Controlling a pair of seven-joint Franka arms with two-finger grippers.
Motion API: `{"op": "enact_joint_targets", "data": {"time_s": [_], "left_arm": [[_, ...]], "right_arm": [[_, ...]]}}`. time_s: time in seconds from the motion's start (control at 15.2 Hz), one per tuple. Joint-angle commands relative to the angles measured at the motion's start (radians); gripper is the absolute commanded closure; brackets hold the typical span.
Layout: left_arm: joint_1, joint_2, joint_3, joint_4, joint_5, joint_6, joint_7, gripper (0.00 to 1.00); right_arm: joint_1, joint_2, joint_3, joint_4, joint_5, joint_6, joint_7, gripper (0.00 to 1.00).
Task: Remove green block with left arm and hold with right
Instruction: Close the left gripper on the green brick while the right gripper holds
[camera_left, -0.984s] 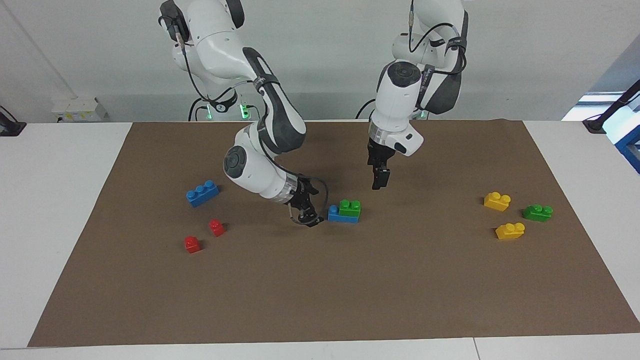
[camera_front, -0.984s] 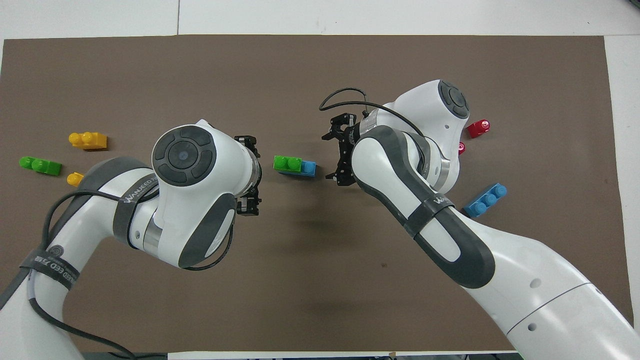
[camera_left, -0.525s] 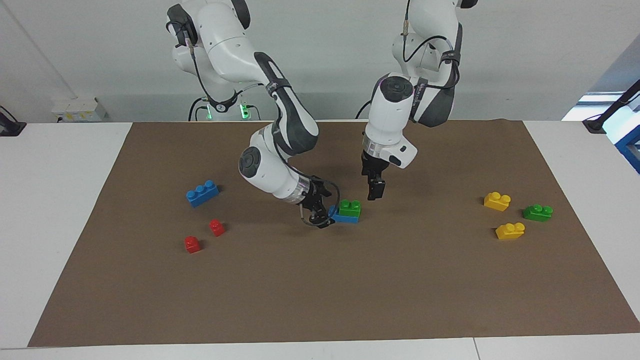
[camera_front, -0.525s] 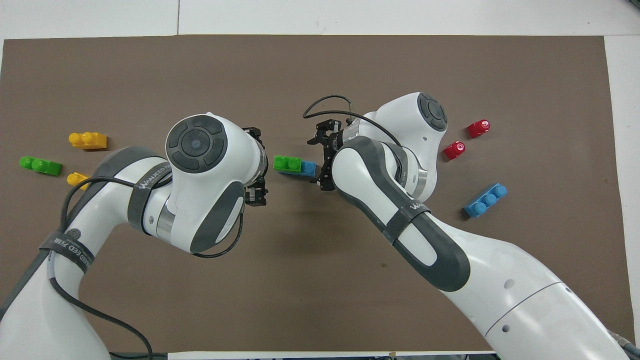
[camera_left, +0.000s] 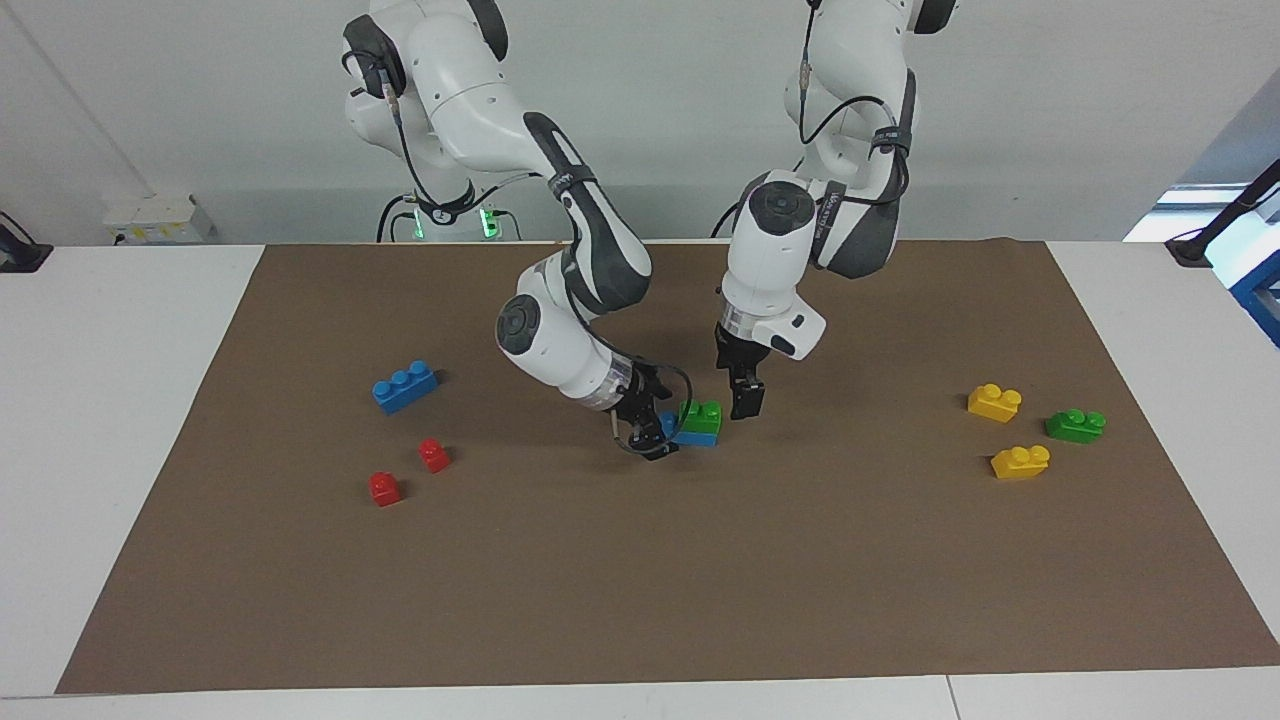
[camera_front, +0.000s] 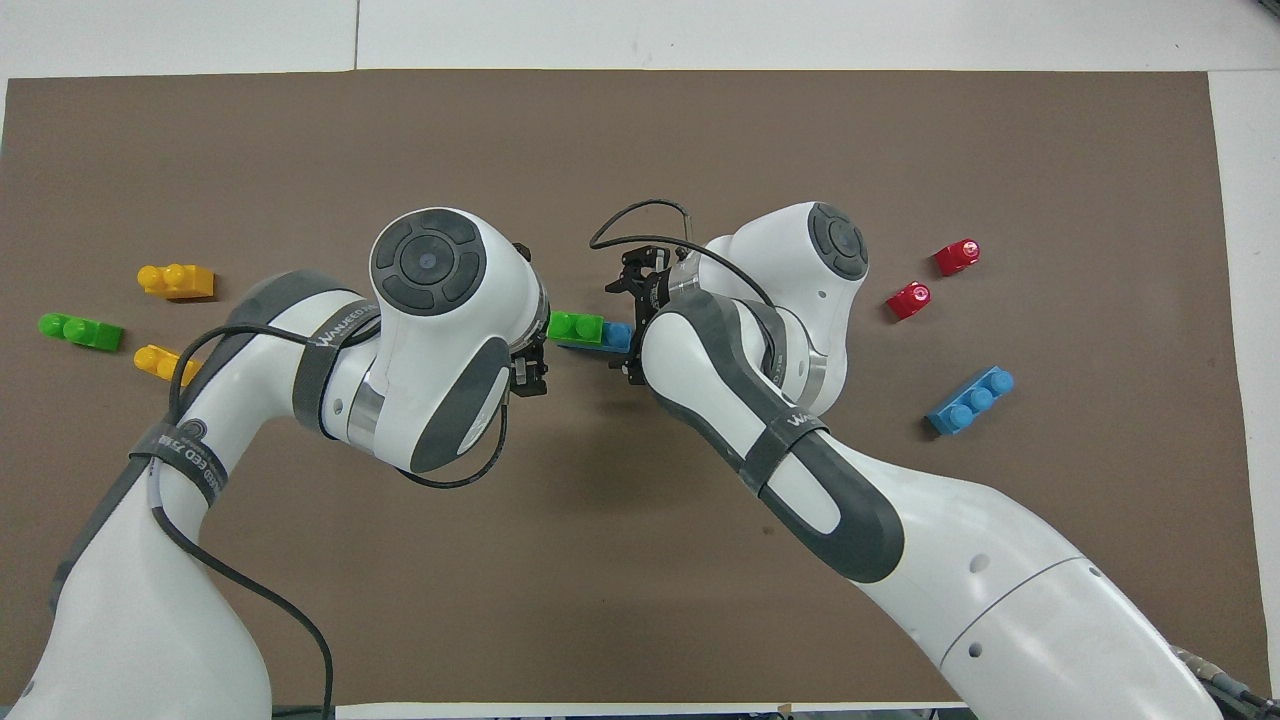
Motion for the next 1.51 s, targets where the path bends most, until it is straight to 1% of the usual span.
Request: {"op": "enact_joint_targets", "data": {"time_s": [0.0, 0.2, 0.46, 0.59, 0.66, 0.72, 0.79, 0.85, 0.98, 1.11, 1.18, 1.31, 1.44], "left_arm": [[-0.027, 0.046, 0.015, 0.06, 0.026, 0.002, -0.042, 0.0], [-0.027, 0.074, 0.015, 0.08, 0.027, 0.005, -0.042, 0.0], [-0.027, 0.077, 0.015, 0.078, 0.027, 0.034, -0.043, 0.0], [-0.027, 0.079, 0.015, 0.078, 0.026, 0.043, -0.046, 0.0], [-0.027, 0.088, 0.015, 0.078, 0.027, 0.046, -0.051, 0.0], [-0.027, 0.089, 0.015, 0.078, 0.027, 0.054, -0.052, 0.0], [-0.027, 0.089, 0.015, 0.074, 0.027, 0.069, -0.054, 0.0], [-0.026, 0.091, 0.015, 0.071, 0.027, 0.078, -0.054, 0.0], [-0.026, 0.095, 0.015, 0.067, 0.027, 0.078, -0.054, 0.0], [-0.026, 0.098, 0.015, 0.067, 0.027, 0.081, -0.066, 0.0], [-0.026, 0.098, 0.015, 0.067, 0.027, 0.083, -0.068, 0.0], [-0.026, 0.102, 0.015, 0.064, 0.027, 0.085, -0.069, 0.0], [-0.027, 0.105, 0.014, 0.063, 0.027, 0.086, -0.1, 0.0]], "right_arm": [[0.01, 0.016, 0.001, -0.005, 0.024, 0.043, 0.011, 0.0], [0.01, 0.022, 0.001, -0.005, 0.022, 0.052, 0.006, 0.0], [0.01, 0.028, 0.001, -0.005, 0.024, 0.057, 0.002, 0.0], [0.012, 0.033, 0.003, -0.005, 0.024, 0.08, 0.003, 0.0], [0.013, 0.036, 0.003, -0.005, 0.024, 0.081, 0.002, 0.05], [0.021, 0.037, 0.001, -0.004, 0.024, 0.083, 0.006, 0.15], [0.029, 0.039, 0.001, -0.002, 0.025, 0.083, 0.009, 0.33], [0.029, 0.039, 0.001, -0.001, 0.031, 0.083, 0.009, 0.47], [0.03, 0.04, 0.001, -0.001, 0.031, 0.083, 0.009, 0.66], [0.03, 0.039, 0.001, -0.001, 0.03, 0.087, 0.003, 0.82], [0.032, 0.039, 0.001, -0.001, 0.03, 0.099, -0.001, 0.88], [0.033, 0.04, 0.001, -0.001, 0.028, 0.11, -0.003, 0.95], [0.033, 0.04, 0.001, -0.001, 0.028, 0.11, -0.003, 0.95]]}}
